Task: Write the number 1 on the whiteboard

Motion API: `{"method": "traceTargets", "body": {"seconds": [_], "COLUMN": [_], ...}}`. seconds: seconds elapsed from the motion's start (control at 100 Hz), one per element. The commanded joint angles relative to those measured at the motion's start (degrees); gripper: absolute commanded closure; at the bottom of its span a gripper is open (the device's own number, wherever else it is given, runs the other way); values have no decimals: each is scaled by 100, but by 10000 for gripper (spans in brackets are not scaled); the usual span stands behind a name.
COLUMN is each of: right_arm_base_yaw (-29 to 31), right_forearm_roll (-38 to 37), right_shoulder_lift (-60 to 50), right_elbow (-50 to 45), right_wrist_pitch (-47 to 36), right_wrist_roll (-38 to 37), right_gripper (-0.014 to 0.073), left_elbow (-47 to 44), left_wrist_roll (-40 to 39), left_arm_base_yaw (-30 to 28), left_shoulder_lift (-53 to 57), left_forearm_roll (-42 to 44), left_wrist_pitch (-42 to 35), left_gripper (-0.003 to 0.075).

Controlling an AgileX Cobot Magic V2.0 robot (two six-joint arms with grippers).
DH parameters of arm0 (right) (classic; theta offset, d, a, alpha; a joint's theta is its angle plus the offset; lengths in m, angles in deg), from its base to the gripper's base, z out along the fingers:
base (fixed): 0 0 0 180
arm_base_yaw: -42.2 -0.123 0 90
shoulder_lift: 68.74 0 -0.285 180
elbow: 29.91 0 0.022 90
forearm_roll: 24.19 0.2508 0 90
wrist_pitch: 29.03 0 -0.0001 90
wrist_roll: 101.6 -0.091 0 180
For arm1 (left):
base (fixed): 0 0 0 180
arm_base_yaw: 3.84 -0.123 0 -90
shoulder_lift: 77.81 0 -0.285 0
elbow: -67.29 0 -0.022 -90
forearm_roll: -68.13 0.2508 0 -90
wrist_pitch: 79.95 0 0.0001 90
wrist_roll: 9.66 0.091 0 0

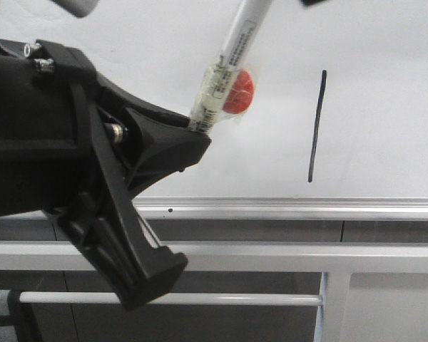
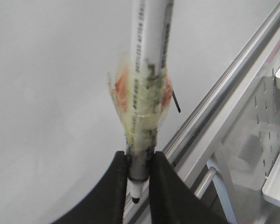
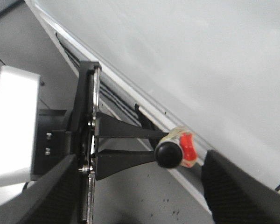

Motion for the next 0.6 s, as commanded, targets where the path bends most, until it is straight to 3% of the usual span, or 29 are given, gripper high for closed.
{"method": "traceTargets", "body": {"seconds": [0.0, 0.06, 0.13, 0.25, 0.35, 0.59], "right_arm_base_yaw": [118, 213, 332, 438, 451, 451], "right_forearm_roll": [-150, -230, -356, -666, -797, -987], "right_shoulder_lift": [-300, -460, -662, -928, -1056, -1120], "right_elbow": [215, 215, 215, 215, 215, 215], "right_wrist_pitch": [-439, -348, -172, 263, 511, 867], "right_wrist_roll": [26, 26, 26, 26, 26, 26], "right_gripper": [132, 190, 327, 665, 657, 657], "left_elbow": [159, 159, 159, 159, 144, -26], "left_wrist_roll": [-91, -107, -118, -118, -118, -118], "left_arm_base_yaw": [20, 20, 51, 267, 542, 1420], "left_shoulder_lift": [110, 110, 110, 110, 110, 110], "left_forearm_roll": [-186, -459, -739, -1193, -1574, -3000], "left_wrist_pitch": [-468, -468, -468, -468, -653, -1963], "left_gripper": [741, 741, 741, 741, 741, 741]}}
